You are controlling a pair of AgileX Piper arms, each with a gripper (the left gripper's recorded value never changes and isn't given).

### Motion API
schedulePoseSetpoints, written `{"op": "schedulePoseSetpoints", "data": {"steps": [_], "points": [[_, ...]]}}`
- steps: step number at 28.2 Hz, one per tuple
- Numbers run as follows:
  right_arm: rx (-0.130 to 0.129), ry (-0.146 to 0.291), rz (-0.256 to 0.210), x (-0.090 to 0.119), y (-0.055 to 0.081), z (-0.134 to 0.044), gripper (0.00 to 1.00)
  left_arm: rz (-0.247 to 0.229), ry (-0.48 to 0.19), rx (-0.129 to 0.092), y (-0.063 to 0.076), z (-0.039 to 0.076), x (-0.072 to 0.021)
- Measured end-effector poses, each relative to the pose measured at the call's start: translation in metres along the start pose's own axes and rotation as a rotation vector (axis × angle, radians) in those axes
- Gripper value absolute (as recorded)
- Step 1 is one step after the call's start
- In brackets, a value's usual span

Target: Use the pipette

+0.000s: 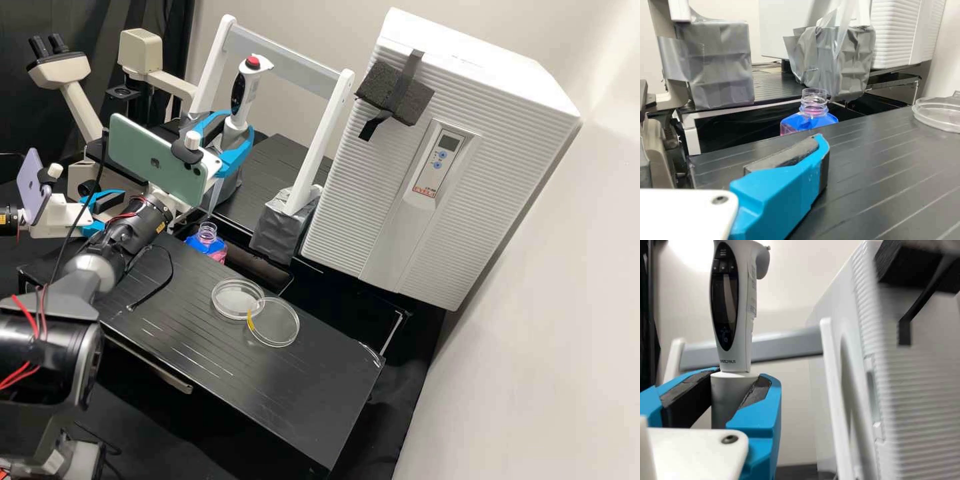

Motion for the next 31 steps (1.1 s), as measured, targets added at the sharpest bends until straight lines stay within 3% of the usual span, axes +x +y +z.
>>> {"op": "schedulePoseSetpoints", "data": {"steps": [3, 6, 11, 14, 18, 24, 25, 31], "points": [[0.011, 0.022, -0.011, -0.008, 0.015, 0.001, 0.00, 0.002, -0.001, 0.000, -0.001, 0.000, -0.0008], [0.022, 0.031, -0.053, -0.020, 0.027, 0.008, 0.00, 0.005, -0.002, -0.001, -0.002, 0.000, -0.0002], [0.016, 0.003, -0.076, -0.035, 0.040, 0.026, 0.00, 0.005, -0.008, 0.001, -0.003, 0.000, 0.0002], [-0.002, -0.050, -0.068, -0.043, 0.046, 0.040, 0.00, 0.001, -0.020, 0.006, -0.003, 0.003, 0.0003], [-0.003, -0.115, -0.043, -0.051, 0.057, 0.054, 0.00, 0.002, -0.045, 0.020, -0.002, 0.006, 0.0020], [-0.011, -0.132, 0.003, -0.056, 0.076, 0.062, 0.00, 0.003, -0.070, 0.034, -0.001, 0.010, 0.0052], [-0.002, -0.131, 0.018, -0.057, 0.079, 0.062, 0.00, 0.003, -0.070, 0.034, -0.001, 0.010, 0.0056], [0.005, -0.130, 0.038, -0.059, 0.086, 0.062, 0.00, 0.005, -0.078, 0.035, -0.002, 0.012, 0.0064]]}}
